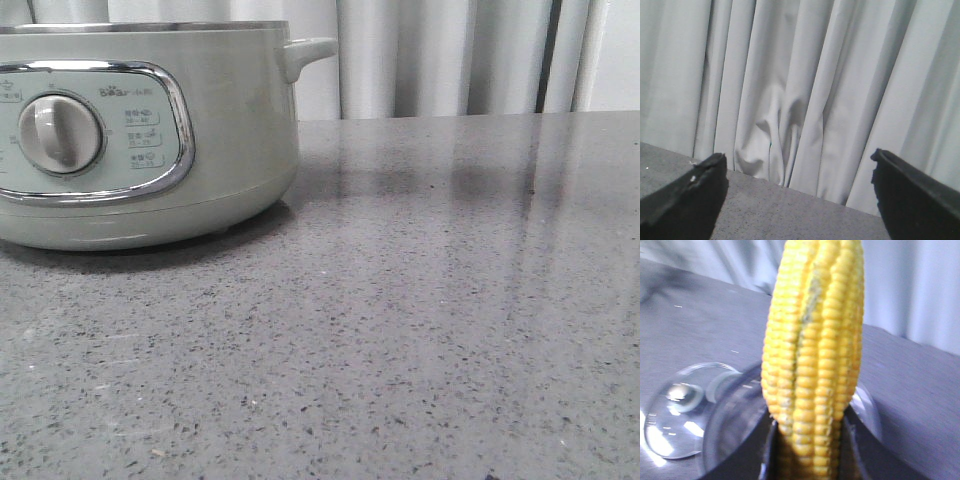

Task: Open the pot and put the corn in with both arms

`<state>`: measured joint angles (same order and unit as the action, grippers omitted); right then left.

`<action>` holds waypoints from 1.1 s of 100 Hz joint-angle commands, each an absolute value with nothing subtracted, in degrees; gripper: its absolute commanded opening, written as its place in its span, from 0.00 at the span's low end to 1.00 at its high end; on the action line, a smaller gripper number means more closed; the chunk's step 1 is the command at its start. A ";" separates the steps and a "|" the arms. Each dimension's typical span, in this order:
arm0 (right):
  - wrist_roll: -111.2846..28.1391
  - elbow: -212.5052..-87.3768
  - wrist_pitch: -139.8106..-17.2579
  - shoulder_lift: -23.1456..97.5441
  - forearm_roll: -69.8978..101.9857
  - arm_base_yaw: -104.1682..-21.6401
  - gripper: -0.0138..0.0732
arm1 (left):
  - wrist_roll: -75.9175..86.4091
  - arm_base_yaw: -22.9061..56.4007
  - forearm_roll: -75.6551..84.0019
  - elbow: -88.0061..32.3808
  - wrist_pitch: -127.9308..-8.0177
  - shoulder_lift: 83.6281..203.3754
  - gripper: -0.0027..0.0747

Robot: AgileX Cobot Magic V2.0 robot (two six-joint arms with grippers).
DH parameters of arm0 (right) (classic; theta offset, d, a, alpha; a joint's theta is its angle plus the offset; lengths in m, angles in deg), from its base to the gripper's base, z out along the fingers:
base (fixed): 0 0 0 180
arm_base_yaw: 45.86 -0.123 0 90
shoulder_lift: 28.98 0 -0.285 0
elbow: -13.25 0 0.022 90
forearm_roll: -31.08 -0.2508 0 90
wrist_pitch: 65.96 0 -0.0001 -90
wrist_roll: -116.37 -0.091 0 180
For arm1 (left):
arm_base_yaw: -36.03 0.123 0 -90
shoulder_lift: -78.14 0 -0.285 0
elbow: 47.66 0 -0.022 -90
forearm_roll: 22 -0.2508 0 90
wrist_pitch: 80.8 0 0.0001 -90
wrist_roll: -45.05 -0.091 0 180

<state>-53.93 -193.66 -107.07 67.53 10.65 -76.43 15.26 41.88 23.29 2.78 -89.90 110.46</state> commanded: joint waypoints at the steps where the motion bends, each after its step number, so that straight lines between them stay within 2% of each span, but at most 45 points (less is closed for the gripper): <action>1: -53.00 -196.56 -103.18 69.57 10.18 -79.36 0.14 | 15.32 41.07 22.72 1.08 -92.54 110.66 0.75; 17: -53.00 -196.66 -103.92 77.03 10.18 -82.52 0.14 | 15.32 40.58 22.87 1.08 -92.38 110.41 0.72; 37: -53.00 -196.66 -104.18 83.43 10.18 -82.88 0.17 | 15.32 40.49 22.87 1.08 -87.39 107.83 0.60; 44: -53.00 -196.66 -104.26 84.37 10.29 -82.88 0.25 | 15.32 40.49 22.87 1.08 -84.32 106.90 0.55; 64: -53.00 -196.66 -104.21 84.73 10.41 -82.88 0.60 | 15.32 40.49 23.85 1.08 -78.69 105.82 0.44; 73: -53.00 -197.22 -105.51 84.15 10.41 -82.65 0.66 | 15.32 40.49 25.85 1.08 -78.69 105.82 0.41; 94: -53.00 -201.86 -113.14 78.83 13.53 -82.40 0.66 | 15.32 40.49 27.52 -0.17 -73.80 104.84 0.32; 105: -53.00 -202.03 -116.76 73.09 17.64 -82.27 0.66 | 14.77 40.49 27.22 -2.55 -66.78 103.16 0.23; 110: -53.00 -202.03 -119.08 70.38 20.52 -82.27 0.61 | 13.93 40.49 26.90 -3.44 -64.11 102.33 0.19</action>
